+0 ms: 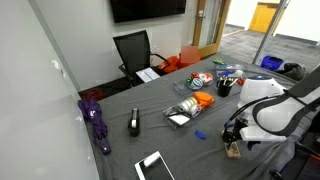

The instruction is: Pick up the brown object and place it in the clear square box on the right

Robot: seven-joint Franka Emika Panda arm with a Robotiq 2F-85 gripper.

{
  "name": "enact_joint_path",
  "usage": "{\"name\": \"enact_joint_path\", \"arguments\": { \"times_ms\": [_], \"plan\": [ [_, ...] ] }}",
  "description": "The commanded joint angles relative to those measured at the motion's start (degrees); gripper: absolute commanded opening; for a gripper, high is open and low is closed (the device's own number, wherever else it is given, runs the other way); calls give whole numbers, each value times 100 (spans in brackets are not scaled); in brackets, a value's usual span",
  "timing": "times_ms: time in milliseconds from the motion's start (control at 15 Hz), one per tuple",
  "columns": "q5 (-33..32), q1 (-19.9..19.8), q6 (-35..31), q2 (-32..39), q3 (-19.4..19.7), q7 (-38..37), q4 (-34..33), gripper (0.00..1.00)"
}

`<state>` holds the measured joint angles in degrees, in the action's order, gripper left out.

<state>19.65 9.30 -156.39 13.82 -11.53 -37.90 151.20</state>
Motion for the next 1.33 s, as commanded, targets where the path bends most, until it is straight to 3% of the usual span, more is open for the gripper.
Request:
{"name": "enact_joint_path", "arguments": {
  "times_ms": [0,533,600,667,1000,1067,1267],
  "plan": [
    [-37,218,-275,414,140,-70,-193,100],
    [-45,444,-558,903,313,-108,-414,100],
    [-22,447,-594,954,316,-84,-443,75],
    [-22,465,-615,994,334,-86,-471,74],
    [-17,519,-621,1076,388,-112,-564,38],
    [-30,528,-584,1044,399,-128,-563,32],
    [-40,527,-452,835,406,-131,-460,32]
  ]
}}
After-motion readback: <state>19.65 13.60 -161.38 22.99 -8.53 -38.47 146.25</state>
